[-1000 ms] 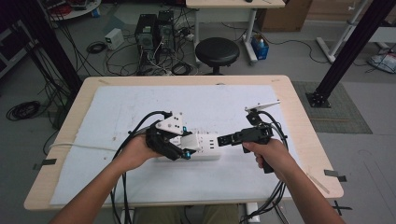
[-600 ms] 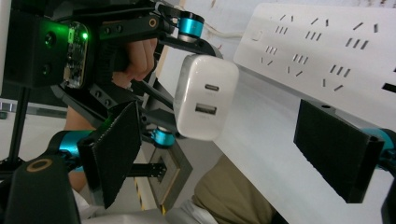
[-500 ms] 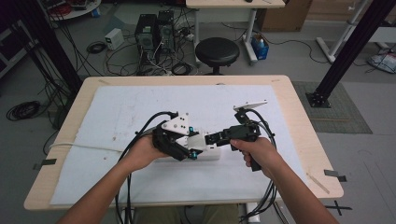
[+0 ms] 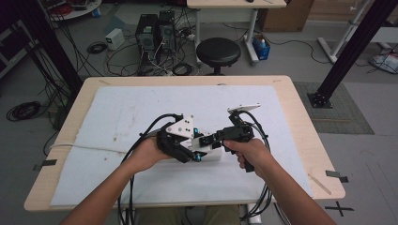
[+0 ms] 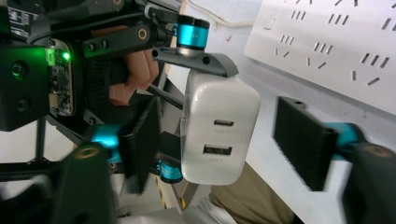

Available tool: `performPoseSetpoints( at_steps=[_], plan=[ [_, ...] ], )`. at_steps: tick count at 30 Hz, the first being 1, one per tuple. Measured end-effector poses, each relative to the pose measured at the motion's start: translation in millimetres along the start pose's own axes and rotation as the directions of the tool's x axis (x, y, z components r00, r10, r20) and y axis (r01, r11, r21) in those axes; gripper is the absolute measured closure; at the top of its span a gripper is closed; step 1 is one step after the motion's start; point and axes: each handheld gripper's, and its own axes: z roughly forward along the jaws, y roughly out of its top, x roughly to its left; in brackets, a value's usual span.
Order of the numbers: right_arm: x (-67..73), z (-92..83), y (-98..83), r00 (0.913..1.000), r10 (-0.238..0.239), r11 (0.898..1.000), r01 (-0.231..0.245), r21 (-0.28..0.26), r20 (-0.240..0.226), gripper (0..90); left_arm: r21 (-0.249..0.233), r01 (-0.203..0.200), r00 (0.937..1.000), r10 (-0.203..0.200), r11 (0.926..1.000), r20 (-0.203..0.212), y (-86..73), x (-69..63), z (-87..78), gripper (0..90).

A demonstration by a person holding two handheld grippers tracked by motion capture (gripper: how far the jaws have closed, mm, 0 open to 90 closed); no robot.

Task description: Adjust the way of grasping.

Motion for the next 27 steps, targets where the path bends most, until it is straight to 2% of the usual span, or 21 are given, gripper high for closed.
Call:
performPoseSetpoints(
  at_steps=[3, 10, 13, 15, 18, 21, 23, 25, 27],
  plan=[
    [-2.8, 1.8, -0.2, 0.9997, 0.016, 1.000, -0.016, -0.002, -0.017, 41.5, 0.003, -0.013, 0.9999, 0.013, 0.9999, -0.001, 0.5, -0.7, 0.8, 42.4],
    [-8.4, 6.4, -1.4, 0.9945, 0.056, 0.998, -0.056, 0.005, -0.088, 51.7, 0.005, -0.039, 0.9990, 0.039, 0.9992, -0.019, 1.6, -3.2, 2.4, 42.4],
    [-10.9, 7.1, -2.4, 0.9935, 0.059, 0.998, -0.060, 0.000, -0.097, 57.9, 0.006, -0.046, 0.9984, 0.046, 0.9989, -0.032, 1.9, -3.2, 2.4, 42.4],
    [-12.0, 7.1, -2.7, 0.9903, 0.086, 0.996, -0.087, -0.003, -0.109, 61.3, 0.015, -0.059, 0.9974, 0.059, 0.9982, -0.041, 2.5, -3.5, 3.1, 42.4],
    [-13.9, 7.3, -3.2, 0.9889, 0.098, 0.995, -0.100, -0.014, -0.112, 61.7, 0.018, -0.052, 0.9974, 0.053, 0.9985, -0.049, 2.7, -3.8, 4.2, 42.4],
    [-14.0, 7.4, -4.0, 0.9935, 0.068, 0.997, -0.071, -0.031, -0.091, 61.8, 0.024, -0.007, 0.9993, 0.008, 0.9997, -0.035, 3.1, -1.6, 4.4, 40.6],
    [-14.9, 5.4, -4.4, 0.9979, 0.034, 0.998, -0.037, -0.050, -0.056, 61.9, 0.025, 0.032, 0.9992, -0.031, 0.9992, -0.025, 2.3, -0.2, 3.3, 29.0],
    [-17.2, -0.3, -5.0, 0.9997, 0.004, 0.997, -0.006, -0.082, -0.025, 61.9, 0.029, 0.039, 0.9990, -0.039, 0.9988, -0.020, 1.6, 0.7, 1.6, 25.7],
    [-20.6, -8.9, -6.1, 0.9994, -0.025, 0.993, 0.027, -0.116, 0.022, 61.9, 0.024, 0.079, 0.9968, -0.079, 0.9966, -0.014, -3.5, 4.0, -5.1, 25.1]
  ],
)
